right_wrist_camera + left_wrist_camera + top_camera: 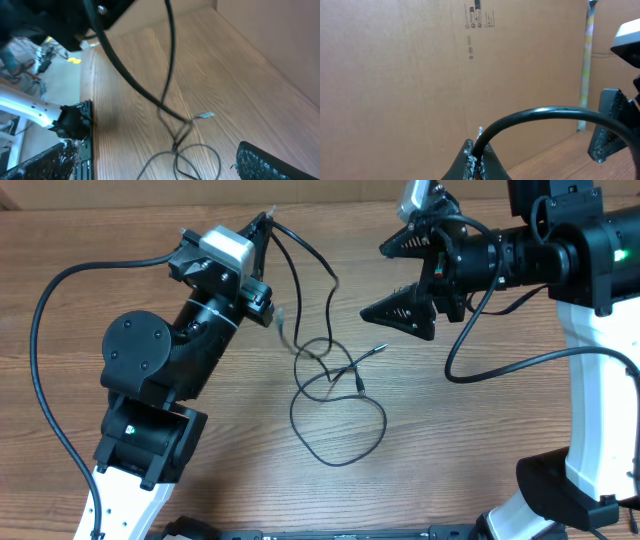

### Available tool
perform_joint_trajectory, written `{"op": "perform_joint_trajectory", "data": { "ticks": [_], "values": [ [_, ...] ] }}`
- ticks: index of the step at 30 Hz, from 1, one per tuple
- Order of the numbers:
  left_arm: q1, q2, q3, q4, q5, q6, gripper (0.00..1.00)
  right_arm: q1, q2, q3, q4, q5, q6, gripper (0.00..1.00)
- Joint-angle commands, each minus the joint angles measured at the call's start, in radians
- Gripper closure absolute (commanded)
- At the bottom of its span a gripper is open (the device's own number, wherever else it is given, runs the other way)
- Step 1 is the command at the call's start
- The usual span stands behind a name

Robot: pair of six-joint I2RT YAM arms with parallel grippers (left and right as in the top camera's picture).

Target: Untangle cables

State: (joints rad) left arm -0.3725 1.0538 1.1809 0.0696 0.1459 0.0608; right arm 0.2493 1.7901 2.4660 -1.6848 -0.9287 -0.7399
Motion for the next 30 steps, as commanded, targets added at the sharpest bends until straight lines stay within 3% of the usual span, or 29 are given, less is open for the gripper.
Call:
{"op": "perform_joint_trajectory", "data": {
  "ticks": [1, 17, 26, 29, 30],
  "values": [
    [0.001, 0.0, 0.013, 0.006, 0.082, -0.039, 0.96, 0.002, 0.004, -0.006, 0.009, -0.085, -0.037, 0.0],
    [-0.001, 0.018, 0.013, 0.309, 0.558, -0.094, 0.96, 0.072, 0.032, -0.006, 0.082, -0.09, -0.036, 0.0],
    [-0.001, 0.019, 0.013, 0.357, 0.618, -0.095, 0.96, 0.111, 0.061, -0.006, 0.082, -0.158, -0.036, 0.0],
    [-0.001, 0.019, 0.013, 0.381, 0.617, -0.093, 0.96, 0.136, 0.066, -0.006, 0.078, -0.158, -0.035, 0.11],
    [-0.001, 0.019, 0.013, 0.386, 0.613, -0.093, 0.96, 0.144, 0.067, -0.006, 0.078, -0.158, -0.036, 0.2]
  ]
}}
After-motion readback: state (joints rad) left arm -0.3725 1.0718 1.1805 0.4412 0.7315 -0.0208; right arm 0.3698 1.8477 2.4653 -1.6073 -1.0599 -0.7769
